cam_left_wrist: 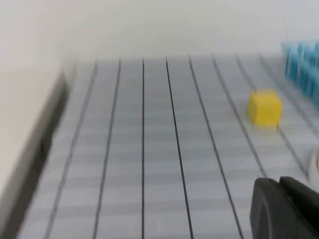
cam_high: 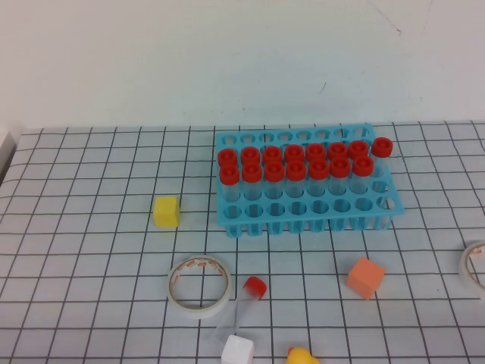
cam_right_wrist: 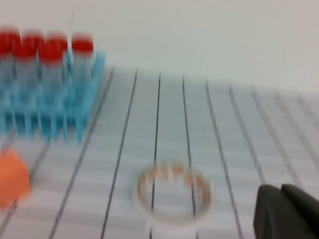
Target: Place the test tubes
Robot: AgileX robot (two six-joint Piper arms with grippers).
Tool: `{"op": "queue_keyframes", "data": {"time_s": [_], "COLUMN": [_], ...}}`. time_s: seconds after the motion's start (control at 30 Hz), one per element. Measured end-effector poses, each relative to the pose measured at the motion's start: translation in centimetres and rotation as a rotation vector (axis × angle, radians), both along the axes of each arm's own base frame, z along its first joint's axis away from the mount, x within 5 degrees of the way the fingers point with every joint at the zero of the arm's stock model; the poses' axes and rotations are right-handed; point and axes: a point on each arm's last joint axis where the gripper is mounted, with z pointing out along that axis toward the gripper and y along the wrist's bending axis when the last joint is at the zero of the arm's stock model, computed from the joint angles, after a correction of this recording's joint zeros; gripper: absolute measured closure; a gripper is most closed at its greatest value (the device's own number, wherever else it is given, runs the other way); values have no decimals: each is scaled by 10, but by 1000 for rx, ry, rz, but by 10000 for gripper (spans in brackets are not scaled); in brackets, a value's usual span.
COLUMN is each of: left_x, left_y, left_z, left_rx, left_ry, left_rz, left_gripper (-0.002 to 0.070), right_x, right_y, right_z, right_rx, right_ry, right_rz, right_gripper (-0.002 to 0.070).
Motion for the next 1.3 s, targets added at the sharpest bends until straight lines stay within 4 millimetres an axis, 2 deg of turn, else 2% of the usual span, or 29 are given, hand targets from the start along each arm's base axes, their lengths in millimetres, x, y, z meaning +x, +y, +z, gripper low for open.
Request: {"op": "queue_keyframes", "data": {"time_s": [0.37, 0.6, 0.7, 0.83, 0.97, 1.1, 1.2, 1.3], "left_x": [-6, -15, -15, -13, -20, -25, -18, -6], "left_y": [3, 4, 3, 2, 2, 3, 3, 3], "left_z": [50, 67, 68, 70, 103, 132, 143, 142], "left_rx": [-23, -34, -55, -68, -78, -23, 24, 64], "left_ry": [-565, -769, -784, -709, -521, -384, -250, -76], "left_rz": [26, 35, 23, 8, 8, 19, 23, 20], "left_gripper": [676, 676, 676, 676, 676, 676, 676, 676], "right_x": [-4, -7, -7, -7, -17, -18, -7, 9], "right_y": [4, 4, 3, 2, 1, 1, 2, 6], "right_z": [49, 54, 55, 65, 94, 119, 131, 139], "right_rx": [-5, -2, 90, 204, 233, 224, 189, 122], "right_ry": [-545, -608, -613, -491, -338, -146, 43, 235], "right_rz": [45, 50, 49, 38, 12, -17, -17, 35], "right_gripper": [678, 678, 678, 678, 678, 678, 678, 678]}}
